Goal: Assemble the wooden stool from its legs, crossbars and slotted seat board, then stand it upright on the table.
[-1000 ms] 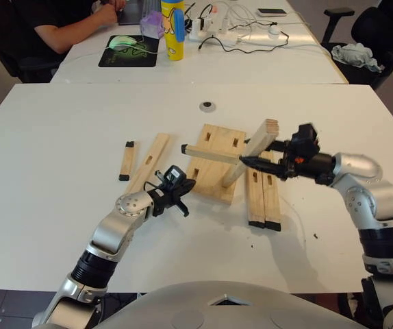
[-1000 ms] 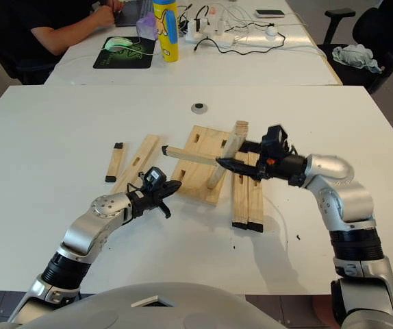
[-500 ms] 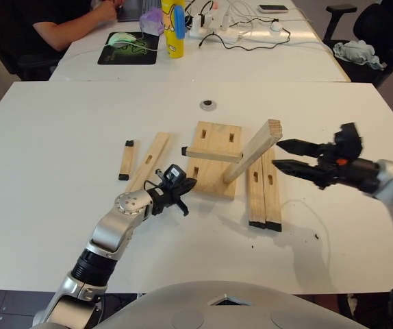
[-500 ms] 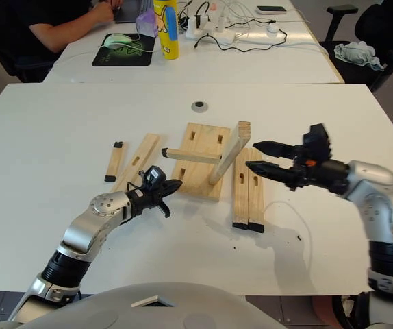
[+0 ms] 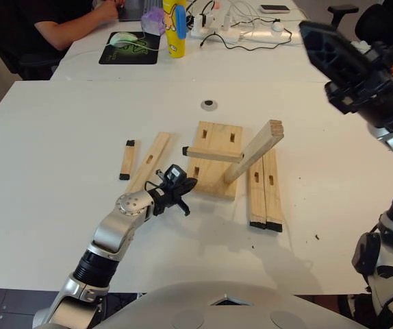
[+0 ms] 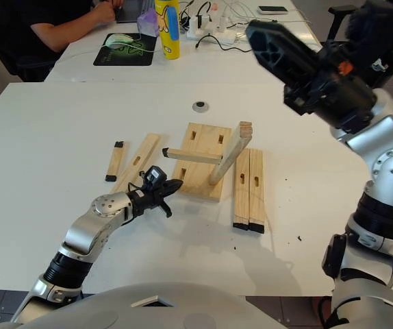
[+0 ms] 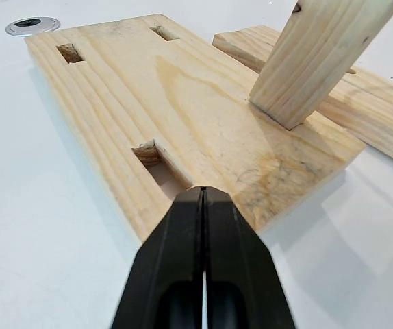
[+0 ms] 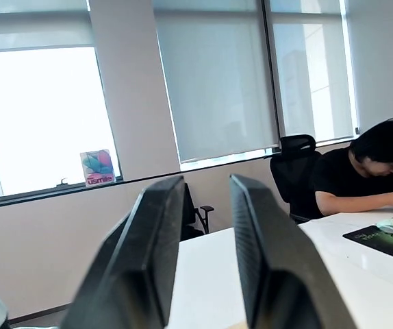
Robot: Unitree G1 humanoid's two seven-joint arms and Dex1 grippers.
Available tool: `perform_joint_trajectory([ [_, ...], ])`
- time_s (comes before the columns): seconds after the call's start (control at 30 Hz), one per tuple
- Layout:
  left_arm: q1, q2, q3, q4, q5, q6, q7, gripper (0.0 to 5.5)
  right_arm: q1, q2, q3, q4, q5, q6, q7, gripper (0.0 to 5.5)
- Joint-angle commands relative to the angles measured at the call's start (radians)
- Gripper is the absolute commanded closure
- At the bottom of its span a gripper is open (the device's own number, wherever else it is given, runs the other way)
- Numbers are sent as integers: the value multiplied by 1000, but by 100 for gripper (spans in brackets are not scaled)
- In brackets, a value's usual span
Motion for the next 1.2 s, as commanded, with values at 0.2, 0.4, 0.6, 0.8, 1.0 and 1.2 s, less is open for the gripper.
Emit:
perform_joint_trajectory([
  [0.2,48,8,-14,71,31,75,24,550,-85,53,-3,26,-7,-47,-52,548],
  [0.4,51,-3,-13,79,32,72,30,550,-163,66,2,51,71,-29,-102,548],
  [0.6,36,-9,-16,76,31,79,30,550,227,22,429,-36,-356,-46,-43,548],
  [0.8,47,-9,-23,73,32,81,32,550,28,129,212,-4,-124,-98,-103,548],
  [1.0,51,-10,-20,78,32,78,35,550,-180,117,-21,35,395,-108,-248,548],
  [1.2,45,-9,-21,82,33,77,32,550,53,-28,216,-38,76,7,-148,548],
])
